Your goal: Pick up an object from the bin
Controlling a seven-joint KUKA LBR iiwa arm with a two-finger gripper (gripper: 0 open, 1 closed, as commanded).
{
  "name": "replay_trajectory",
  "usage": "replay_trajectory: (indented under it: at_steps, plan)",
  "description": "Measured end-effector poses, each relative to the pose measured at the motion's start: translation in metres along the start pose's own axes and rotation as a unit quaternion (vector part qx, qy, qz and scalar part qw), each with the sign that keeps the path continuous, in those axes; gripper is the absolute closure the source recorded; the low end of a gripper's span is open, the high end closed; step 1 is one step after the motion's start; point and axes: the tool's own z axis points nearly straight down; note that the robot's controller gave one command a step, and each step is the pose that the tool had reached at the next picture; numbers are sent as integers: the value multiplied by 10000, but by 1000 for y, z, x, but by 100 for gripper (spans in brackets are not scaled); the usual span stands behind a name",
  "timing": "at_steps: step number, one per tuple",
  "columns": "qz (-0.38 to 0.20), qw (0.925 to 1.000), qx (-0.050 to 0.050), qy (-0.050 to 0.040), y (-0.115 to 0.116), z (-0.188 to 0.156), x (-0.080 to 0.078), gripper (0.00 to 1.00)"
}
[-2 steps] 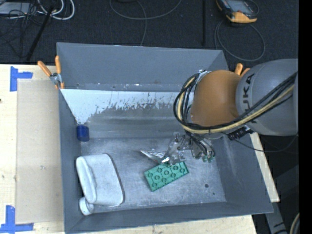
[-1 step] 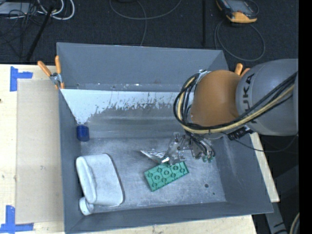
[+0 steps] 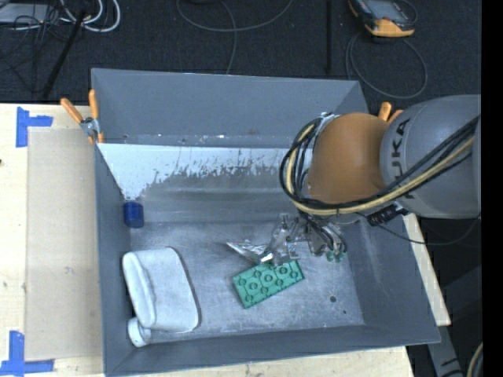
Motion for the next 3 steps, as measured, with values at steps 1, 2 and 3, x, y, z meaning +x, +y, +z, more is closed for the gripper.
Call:
replay_trajectory:
  at_steps: [1, 2, 3]
  plan:
    - [1, 10000, 0, 0, 0, 0, 0, 100]
    - [1, 10000, 0, 0, 0, 0, 0, 100]
    - [2, 10000, 0, 0, 0, 0, 0, 100]
